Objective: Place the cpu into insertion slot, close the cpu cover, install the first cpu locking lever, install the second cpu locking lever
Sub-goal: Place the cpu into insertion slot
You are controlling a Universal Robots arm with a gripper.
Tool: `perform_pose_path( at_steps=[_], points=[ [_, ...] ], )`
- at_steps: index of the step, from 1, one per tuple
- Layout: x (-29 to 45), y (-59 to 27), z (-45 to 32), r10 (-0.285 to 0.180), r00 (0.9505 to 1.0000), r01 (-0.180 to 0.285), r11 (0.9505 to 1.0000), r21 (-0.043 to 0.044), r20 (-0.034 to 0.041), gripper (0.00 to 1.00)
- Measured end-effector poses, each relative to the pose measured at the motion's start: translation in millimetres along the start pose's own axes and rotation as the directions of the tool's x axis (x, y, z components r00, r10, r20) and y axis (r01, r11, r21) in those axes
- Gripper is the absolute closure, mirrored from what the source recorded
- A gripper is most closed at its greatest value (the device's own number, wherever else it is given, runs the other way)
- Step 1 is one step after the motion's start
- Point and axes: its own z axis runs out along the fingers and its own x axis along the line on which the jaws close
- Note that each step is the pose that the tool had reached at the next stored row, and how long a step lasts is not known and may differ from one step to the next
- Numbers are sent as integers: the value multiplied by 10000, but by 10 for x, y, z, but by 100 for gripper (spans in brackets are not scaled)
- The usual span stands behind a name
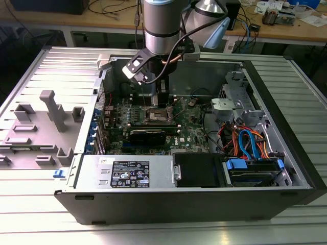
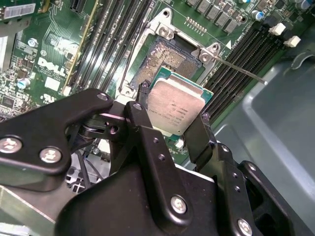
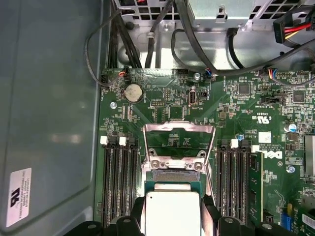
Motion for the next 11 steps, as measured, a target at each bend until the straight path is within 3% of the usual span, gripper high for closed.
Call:
perform_pose_path(
  at_steps=[11],
  points=[
    [-5,-15,89,0,10000,0,10000,1,2,46]
  ],
)
